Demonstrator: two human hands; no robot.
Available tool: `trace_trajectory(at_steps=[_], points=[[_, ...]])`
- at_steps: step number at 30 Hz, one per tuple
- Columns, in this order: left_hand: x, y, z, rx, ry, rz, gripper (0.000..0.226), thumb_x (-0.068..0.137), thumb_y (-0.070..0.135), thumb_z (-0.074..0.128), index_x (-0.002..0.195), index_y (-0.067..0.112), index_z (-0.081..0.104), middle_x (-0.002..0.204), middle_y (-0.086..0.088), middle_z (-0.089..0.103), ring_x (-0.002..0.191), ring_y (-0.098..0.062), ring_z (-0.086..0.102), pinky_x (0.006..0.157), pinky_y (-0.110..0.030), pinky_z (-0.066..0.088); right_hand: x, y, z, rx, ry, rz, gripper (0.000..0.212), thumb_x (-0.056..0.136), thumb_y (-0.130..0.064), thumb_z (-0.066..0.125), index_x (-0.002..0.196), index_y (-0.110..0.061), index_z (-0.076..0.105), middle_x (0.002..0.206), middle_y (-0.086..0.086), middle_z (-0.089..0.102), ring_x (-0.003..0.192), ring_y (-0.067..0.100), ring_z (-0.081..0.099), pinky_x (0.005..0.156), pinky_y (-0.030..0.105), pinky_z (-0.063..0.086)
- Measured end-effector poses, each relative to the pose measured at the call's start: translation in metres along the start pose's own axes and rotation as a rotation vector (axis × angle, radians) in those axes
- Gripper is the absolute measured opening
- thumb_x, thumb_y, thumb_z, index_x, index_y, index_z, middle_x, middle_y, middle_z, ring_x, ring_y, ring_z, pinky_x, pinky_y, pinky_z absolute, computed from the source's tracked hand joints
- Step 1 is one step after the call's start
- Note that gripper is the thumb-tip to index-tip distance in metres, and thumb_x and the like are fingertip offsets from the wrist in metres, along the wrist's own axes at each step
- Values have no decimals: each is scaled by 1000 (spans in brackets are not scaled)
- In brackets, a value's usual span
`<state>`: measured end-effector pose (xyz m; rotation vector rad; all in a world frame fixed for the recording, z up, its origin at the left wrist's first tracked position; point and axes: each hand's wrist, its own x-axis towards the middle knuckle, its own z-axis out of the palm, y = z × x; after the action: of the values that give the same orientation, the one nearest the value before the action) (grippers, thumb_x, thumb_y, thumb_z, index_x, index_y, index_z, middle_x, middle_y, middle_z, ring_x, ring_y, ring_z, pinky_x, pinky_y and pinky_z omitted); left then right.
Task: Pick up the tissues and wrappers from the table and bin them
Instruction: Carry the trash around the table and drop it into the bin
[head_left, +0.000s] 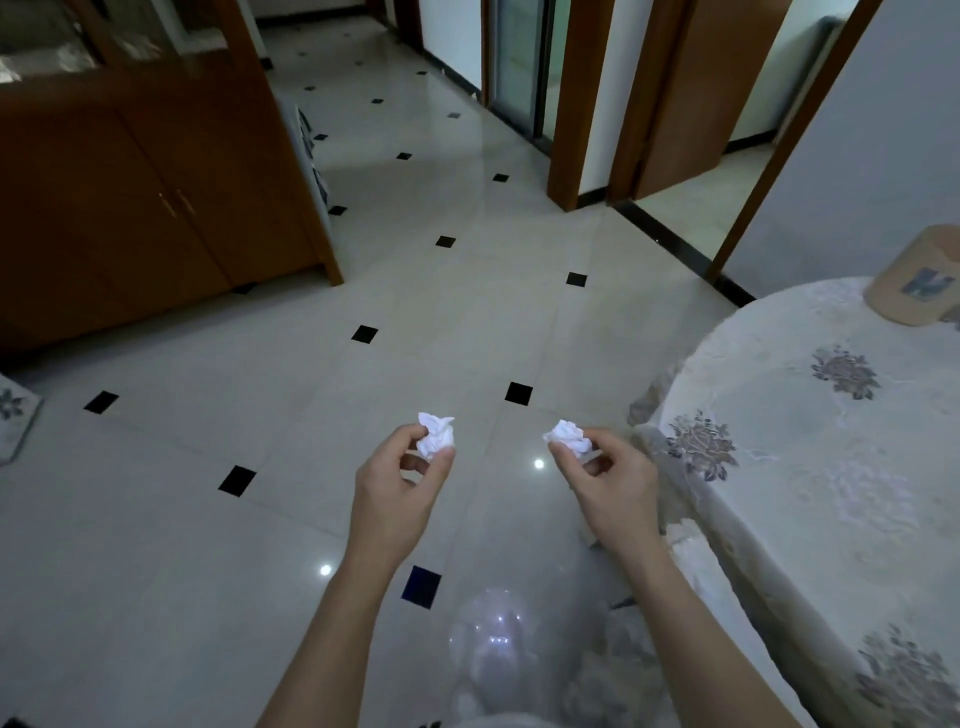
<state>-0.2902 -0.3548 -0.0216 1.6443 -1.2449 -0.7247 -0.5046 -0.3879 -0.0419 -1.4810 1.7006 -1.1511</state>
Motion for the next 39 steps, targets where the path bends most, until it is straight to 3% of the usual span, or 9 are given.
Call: trace_trajectory(at_steps=[7, 10, 15, 18, 23, 29, 33, 39], points=[[59, -18, 8, 23, -55, 9, 6, 88, 26, 69, 85, 28, 63, 78, 11, 60, 70, -8, 59, 59, -33, 49, 45, 3, 29, -14, 37, 22, 17, 83, -29, 76, 72, -19, 67, 51, -4, 43, 48, 7, 40, 50, 16, 33], [88, -20, 16, 24, -76, 19, 16, 87, 24, 70, 81, 35, 60, 79, 12, 60, 69, -5, 58, 59, -25, 46, 71, 11, 43, -40, 42, 52, 18, 83, -34, 74, 73, -22, 67, 51, -1, 46, 48, 5, 41, 51, 19, 37], [156, -16, 42, 36, -125, 45, 22, 88, 24, 70, 78, 38, 56, 80, 13, 61, 68, -3, 58, 58, -17, 43, 126, 17, 63, -11, 34, 71, 15, 83, -27, 74, 74, -16, 69, 51, -14, 47, 48, 7, 41, 50, 14, 33], [208, -10, 68, 48, -155, 60, 16, 88, 25, 69, 81, 35, 59, 78, 14, 60, 68, -5, 59, 57, -17, 43, 180, 23, 66, -48, 60, 90, 17, 83, -30, 73, 75, -16, 68, 49, -12, 44, 47, 8, 41, 51, 19, 34], [295, 19, 120, 70, -223, 94, 8, 88, 27, 69, 85, 29, 62, 80, 11, 61, 71, -9, 59, 61, -22, 46, 277, 23, 53, -51, 97, 87, 14, 84, -36, 72, 77, -24, 69, 53, -19, 51, 49, 6, 46, 51, 16, 34], [372, 56, 182, 75, -301, 148, 12, 88, 24, 69, 83, 29, 58, 77, 6, 61, 69, -5, 58, 59, -18, 44, 366, 41, 39, 4, 179, 136, 26, 85, -36, 67, 72, -15, 60, 54, 7, 45, 47, 9, 38, 51, 24, 35], [408, 60, 214, 58, -339, 128, 11, 88, 26, 69, 83, 26, 59, 78, 4, 61, 68, -6, 57, 59, -19, 44, 398, 50, 34, 4, 213, 140, 22, 85, -32, 70, 69, -20, 62, 49, -9, 44, 45, 6, 39, 49, 17, 33], [466, 53, 260, 103, -418, 142, 10, 87, 29, 68, 85, 25, 60, 80, 3, 62, 71, -9, 60, 59, -20, 46, 456, 71, 33, -32, 286, 181, 22, 84, -30, 72, 66, -25, 61, 45, -11, 44, 42, 8, 40, 45, 15, 31]])
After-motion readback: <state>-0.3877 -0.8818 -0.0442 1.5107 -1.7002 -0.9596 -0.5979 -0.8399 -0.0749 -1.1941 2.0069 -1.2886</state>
